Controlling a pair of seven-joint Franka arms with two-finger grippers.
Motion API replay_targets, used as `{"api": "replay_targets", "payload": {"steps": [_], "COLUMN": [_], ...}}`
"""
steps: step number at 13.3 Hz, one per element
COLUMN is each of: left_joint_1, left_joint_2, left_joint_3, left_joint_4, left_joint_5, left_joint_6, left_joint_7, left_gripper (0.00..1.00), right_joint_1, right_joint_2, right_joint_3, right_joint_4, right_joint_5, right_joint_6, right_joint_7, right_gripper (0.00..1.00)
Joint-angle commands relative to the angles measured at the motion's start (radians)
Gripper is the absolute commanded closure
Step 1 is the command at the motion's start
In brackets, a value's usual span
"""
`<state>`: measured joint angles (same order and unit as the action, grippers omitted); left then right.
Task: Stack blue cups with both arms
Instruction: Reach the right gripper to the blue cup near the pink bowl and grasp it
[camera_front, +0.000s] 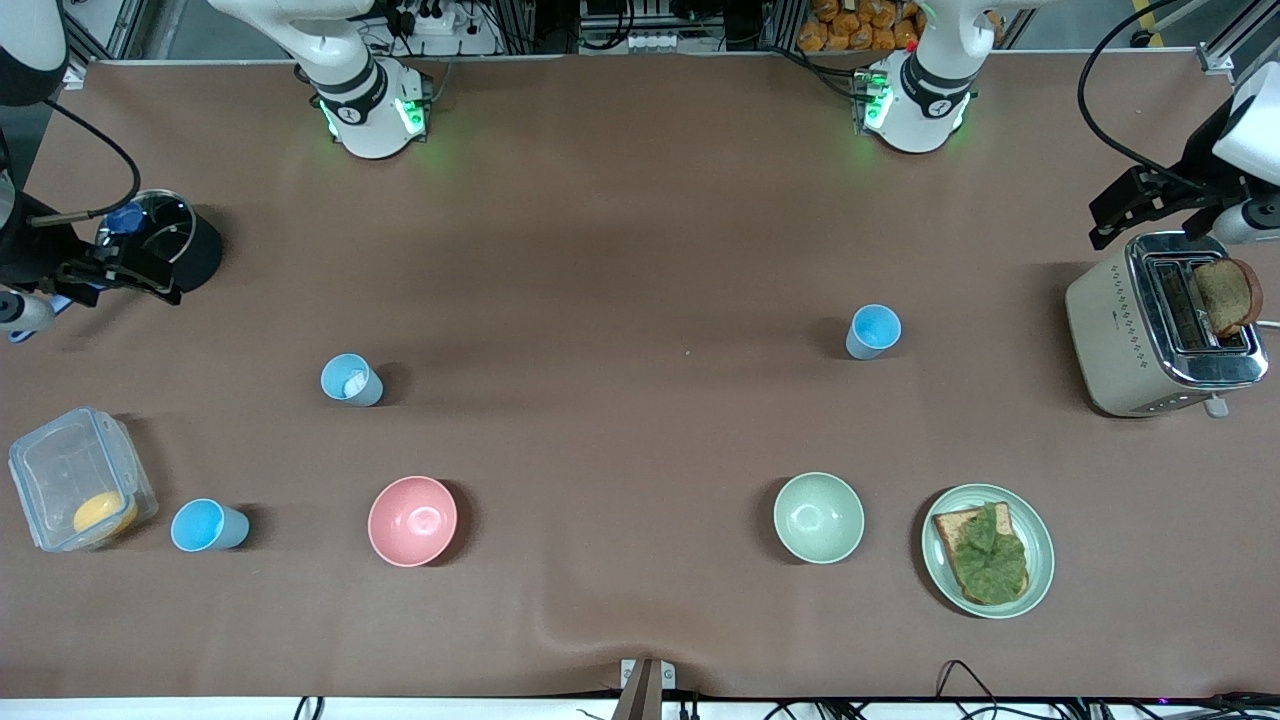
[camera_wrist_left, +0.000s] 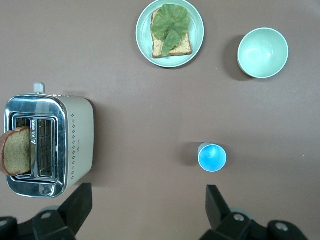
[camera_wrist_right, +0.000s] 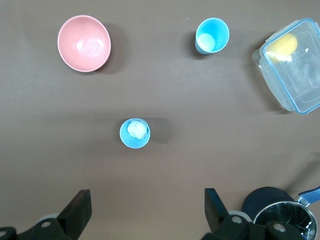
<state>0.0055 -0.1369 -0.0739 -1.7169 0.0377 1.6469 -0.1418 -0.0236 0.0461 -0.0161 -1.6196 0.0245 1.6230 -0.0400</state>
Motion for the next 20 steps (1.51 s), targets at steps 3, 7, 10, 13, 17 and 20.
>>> {"api": "replay_targets", "payload": {"steps": [3,7,10,13,17,20], "left_joint_1": [0.013,0.013,0.013,0.013,0.013,0.011], "left_joint_2": [0.010,0.010,0.010,0.010,0.010,0.010], "left_joint_3": [-0.006,-0.006,-0.007,-0.006,-0.006,-0.006], "left_joint_4": [0.023,0.023,0.023,0.023,0.023,0.023], "left_joint_5": [-0.012,-0.012,-0.012,-0.012,-0.012,-0.012], "left_joint_6": [-0.013,-0.013,-0.013,-0.013,-0.013,-0.013], "left_joint_7": [0.011,0.011,0.011,0.011,0.011,0.011], "left_gripper": [0.00,0.00,0.00,0.00,0.00,0.00], "right_joint_1": [0.020,0.050,0.083,0.120,0.128,0.099], "right_joint_2": [0.164,0.267,0.288,0.340,0.380,0.394], "right_joint_3": [0.016,0.018,0.016,0.016,0.018,0.019], "right_joint_4": [-0.002,-0.067,-0.192,-0.250,-0.295,-0.362], "right_joint_5": [0.011,0.009,-0.020,-0.090,-0.224,-0.224], "right_joint_6": [0.027,0.164,0.320,0.371,0.457,0.579], "right_joint_7": [0.011,-0.001,-0.006,-0.020,-0.078,-0.110], "right_gripper": [0.00,0.00,0.00,0.00,0.00,0.20]}}
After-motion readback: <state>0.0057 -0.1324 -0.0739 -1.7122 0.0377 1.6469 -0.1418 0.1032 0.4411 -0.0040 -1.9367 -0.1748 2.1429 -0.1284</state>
